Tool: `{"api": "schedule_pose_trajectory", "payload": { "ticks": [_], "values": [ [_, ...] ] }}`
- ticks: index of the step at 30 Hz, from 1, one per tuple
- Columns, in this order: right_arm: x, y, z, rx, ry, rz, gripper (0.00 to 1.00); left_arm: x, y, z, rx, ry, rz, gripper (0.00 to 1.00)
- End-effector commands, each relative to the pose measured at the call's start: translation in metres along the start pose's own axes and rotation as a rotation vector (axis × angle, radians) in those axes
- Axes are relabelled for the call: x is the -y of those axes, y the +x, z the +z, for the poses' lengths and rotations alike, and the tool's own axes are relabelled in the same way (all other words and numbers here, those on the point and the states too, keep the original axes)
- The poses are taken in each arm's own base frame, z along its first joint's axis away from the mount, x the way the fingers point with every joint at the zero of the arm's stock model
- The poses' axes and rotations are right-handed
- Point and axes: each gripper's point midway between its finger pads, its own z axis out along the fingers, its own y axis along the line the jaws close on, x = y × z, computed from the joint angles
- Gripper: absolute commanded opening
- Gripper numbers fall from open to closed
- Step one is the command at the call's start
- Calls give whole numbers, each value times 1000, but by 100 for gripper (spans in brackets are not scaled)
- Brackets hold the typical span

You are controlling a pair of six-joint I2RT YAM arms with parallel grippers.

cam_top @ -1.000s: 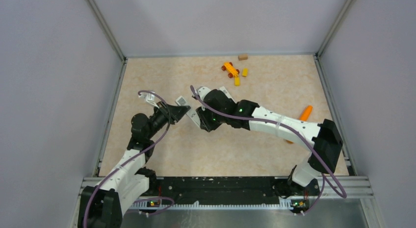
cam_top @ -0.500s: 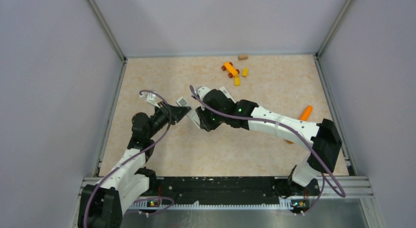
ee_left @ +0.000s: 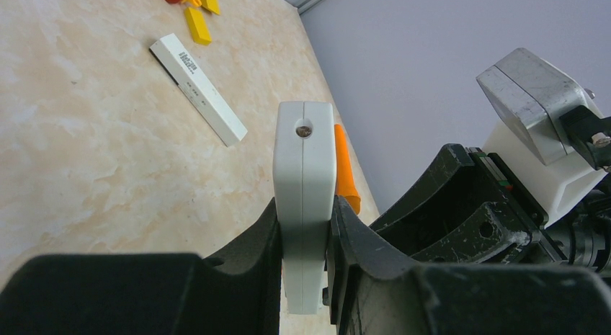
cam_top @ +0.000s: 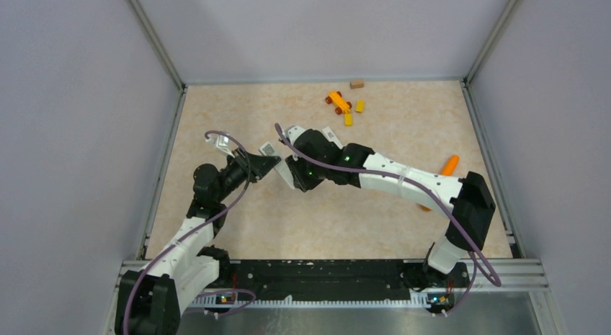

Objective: Load the batteries into the remote control
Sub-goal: Load the battery cover into the remote control.

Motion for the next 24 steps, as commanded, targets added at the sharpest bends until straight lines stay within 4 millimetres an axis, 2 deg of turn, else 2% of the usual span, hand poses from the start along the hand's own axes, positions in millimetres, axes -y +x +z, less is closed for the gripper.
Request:
{"api": "schedule_pose_trajectory", "payload": {
  "ticks": [1,8,17,21,24],
  "values": [
    [-17,-29,-1,81,-40,22,26,38,-7,0,-23,120,-24,0],
    [-18,-26,1,65,-46,36,28,46,-8,0,-31,145,-72,0],
    [-11,-25,3,58,5,89,29,52,-14,0,-16,152,-96,0],
    [-8,-25,0,73,19,127,37,52,-18,0,-3,139,-109,0],
    [-4,-28,-1,94,25,171,38,51,-19,0,1,133,-116,0]
  ]
}}
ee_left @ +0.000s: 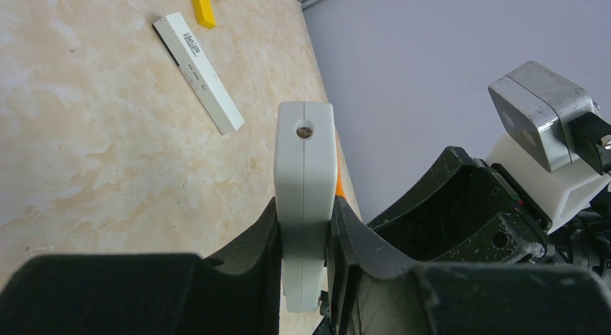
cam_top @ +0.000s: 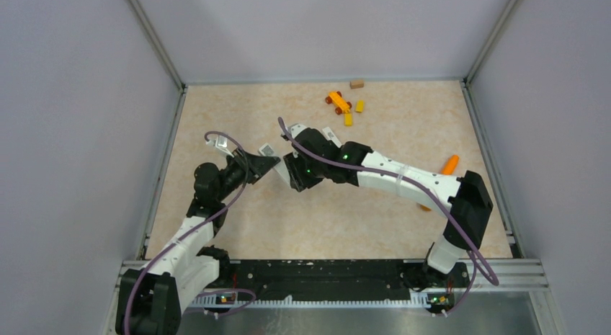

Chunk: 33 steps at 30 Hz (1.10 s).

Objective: Load the batteries into the remote control
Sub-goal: Load the battery cover into the remote control.

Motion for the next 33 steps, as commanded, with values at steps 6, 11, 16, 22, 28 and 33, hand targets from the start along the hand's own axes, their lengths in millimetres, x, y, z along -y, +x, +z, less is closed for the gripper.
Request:
{"api": "schedule_pose_trajectory", "payload": {
  "ticks": [6,11,16,22,28,33],
  "values": [
    [-1,-30,-1,120,-7,124,36,62,-18,-3,8,177,-24,0],
    [-6,-33,-4,124,-34,130,38,57,-20,-2,20,156,-65,0],
    [-4,-32,-7,118,-36,143,43,42,-23,-1,32,112,-90,0],
    [-8,-31,-12,117,-68,161,49,29,-28,-1,43,85,-118,0],
    [-6,-33,-19,123,-104,207,55,25,-33,-2,50,84,-147,0],
    [-4,-38,-33,180,-122,234,80,21,-35,-4,59,76,-153,0]
  ]
}}
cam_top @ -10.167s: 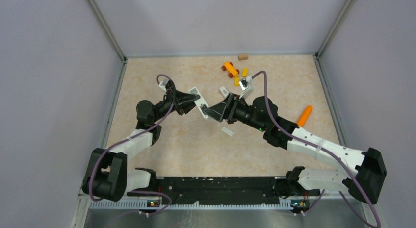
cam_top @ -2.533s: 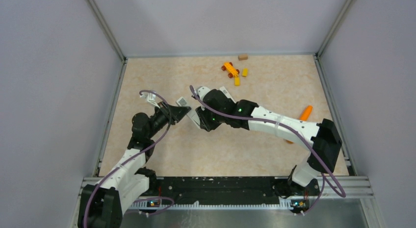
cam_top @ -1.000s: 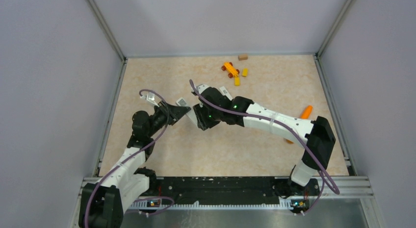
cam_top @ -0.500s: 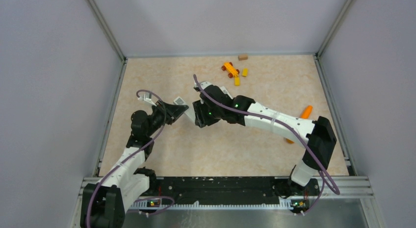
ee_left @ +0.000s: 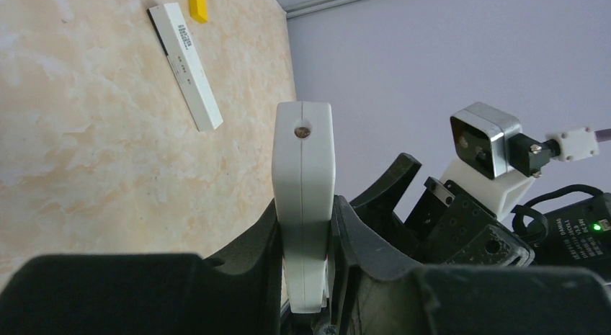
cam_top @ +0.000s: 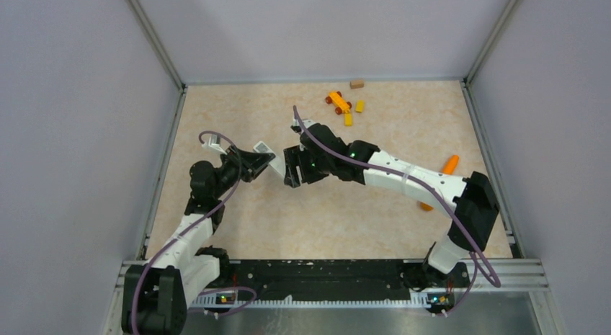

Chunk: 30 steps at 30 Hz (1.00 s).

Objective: Load the batteries into the remote control
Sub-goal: Load the battery cover into the remote control.

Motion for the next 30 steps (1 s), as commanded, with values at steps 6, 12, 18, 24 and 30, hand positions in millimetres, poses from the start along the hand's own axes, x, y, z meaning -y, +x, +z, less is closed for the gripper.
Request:
{"api": "schedule_pose_trajectory", "payload": {
  "ticks": [6,12,18,24,30],
  "values": [
    [-10,-38,-53,216,-175,138,94,31,-12,-3,21,100,44,0],
    [-20,-44,-60,287,-297,294,99,40,-13,-4,17,127,27,0],
    [-35,-53,-54,348,-473,566,85,57,-13,-8,12,190,-18,0],
    [-46,-68,-58,377,-553,629,85,76,-12,-12,-4,263,-52,0],
    [-48,-64,-46,335,-558,656,82,83,-14,-13,2,282,-66,0]
  ]
}}
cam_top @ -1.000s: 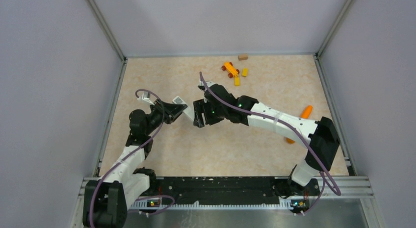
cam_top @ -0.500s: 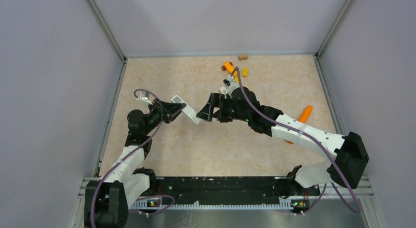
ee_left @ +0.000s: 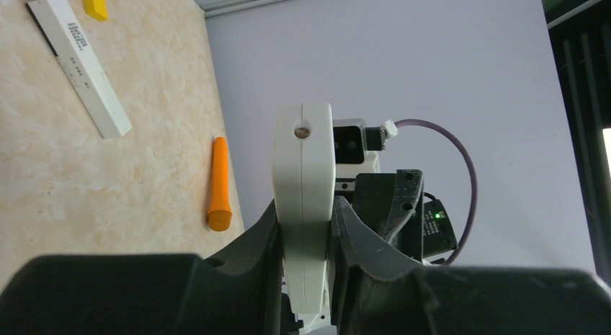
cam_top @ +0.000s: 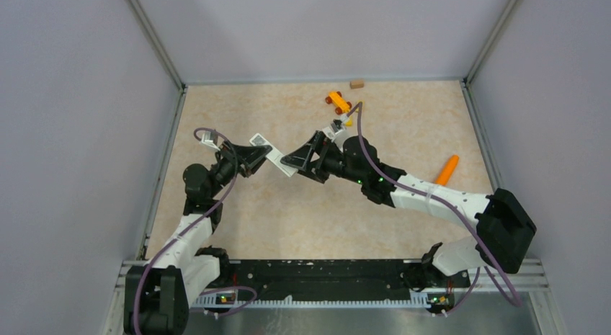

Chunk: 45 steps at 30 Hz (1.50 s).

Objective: Load the batteries into the remote control
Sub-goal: Load the battery cover into the remote control.

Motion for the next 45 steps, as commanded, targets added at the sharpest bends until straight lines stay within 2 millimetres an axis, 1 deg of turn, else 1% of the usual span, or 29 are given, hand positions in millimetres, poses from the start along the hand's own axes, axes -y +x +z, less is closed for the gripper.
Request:
{"api": "schedule_pose_trajectory", "payload": {
  "ticks": [1,3,6,7,9,12,14,18,20,26,31,34,40,45],
  "values": [
    [-25,-6,6,9,-84,40,80,37,-2,0,-3,117,49,0],
    [-23,-5,7,4,-81,42,74,39,-2,0,-3,119,43,0],
    [-21,-3,9,-7,-77,45,63,42,-3,0,-2,126,39,0],
    [-20,-2,9,-11,-76,43,57,43,-3,0,-4,128,37,0],
    [-18,0,9,-16,-72,46,50,44,-2,0,-6,131,28,0],
    [-15,2,8,-22,-70,45,43,51,-3,0,-5,149,7,0],
    [-14,3,7,-24,-74,43,39,57,-4,0,-3,170,-2,0],
    [-15,4,3,-26,-90,32,33,63,-6,1,-1,182,-6,0],
    [-14,6,1,-27,-95,23,31,64,-8,2,2,183,-10,0],
    [-16,8,-7,-26,-128,-6,30,68,-12,5,11,188,-20,0],
    [-13,8,-6,-25,-117,-10,29,70,-10,5,-1,197,-15,0],
    [-11,6,0,-22,-100,-8,28,74,-5,4,-28,210,11,0],
    [-7,2,21,-19,-74,-17,24,83,10,-3,-106,238,60,0],
    [-11,-3,37,-22,-86,-31,23,89,29,-13,-183,256,83,0]
  ]
}}
